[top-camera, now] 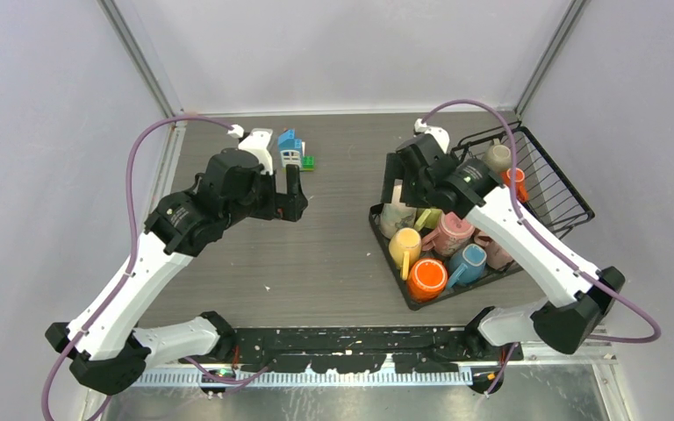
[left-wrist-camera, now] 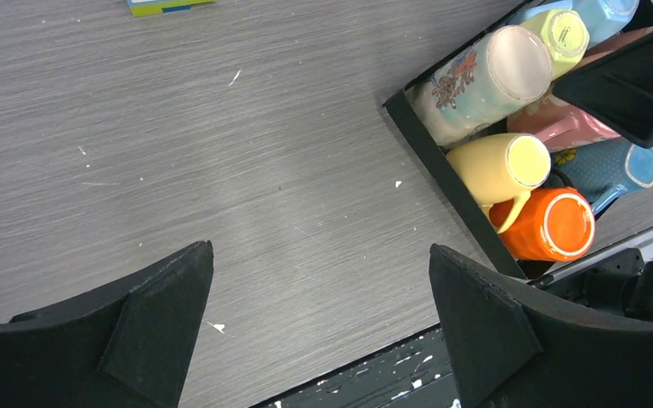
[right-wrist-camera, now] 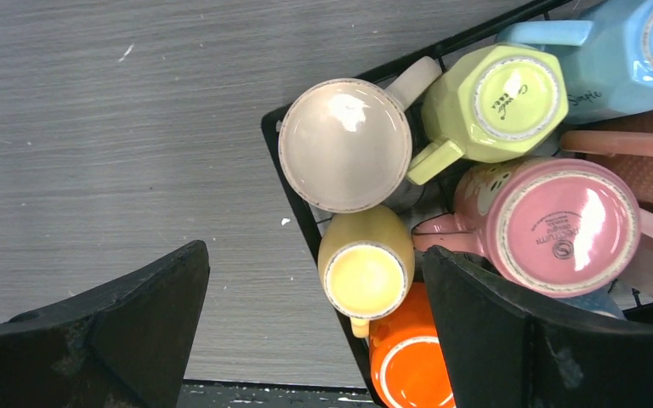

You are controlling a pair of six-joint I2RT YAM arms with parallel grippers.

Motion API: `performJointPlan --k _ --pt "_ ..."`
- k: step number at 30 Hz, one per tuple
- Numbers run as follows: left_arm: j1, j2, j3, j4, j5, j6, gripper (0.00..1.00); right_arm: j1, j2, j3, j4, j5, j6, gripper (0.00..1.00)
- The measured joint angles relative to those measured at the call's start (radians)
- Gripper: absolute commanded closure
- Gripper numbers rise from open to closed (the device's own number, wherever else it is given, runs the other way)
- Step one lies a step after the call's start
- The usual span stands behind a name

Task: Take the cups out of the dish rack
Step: Unload the cup from the dish rack.

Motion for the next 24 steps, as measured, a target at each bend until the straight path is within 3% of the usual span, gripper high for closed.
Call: performJointPlan --k 24 --pt "0.0 -0.013 -0.007 -0.018 -0.015 0.0 0.0 -0.113 0.154 -0.144 0.172 -0.074 -0.043 0.0"
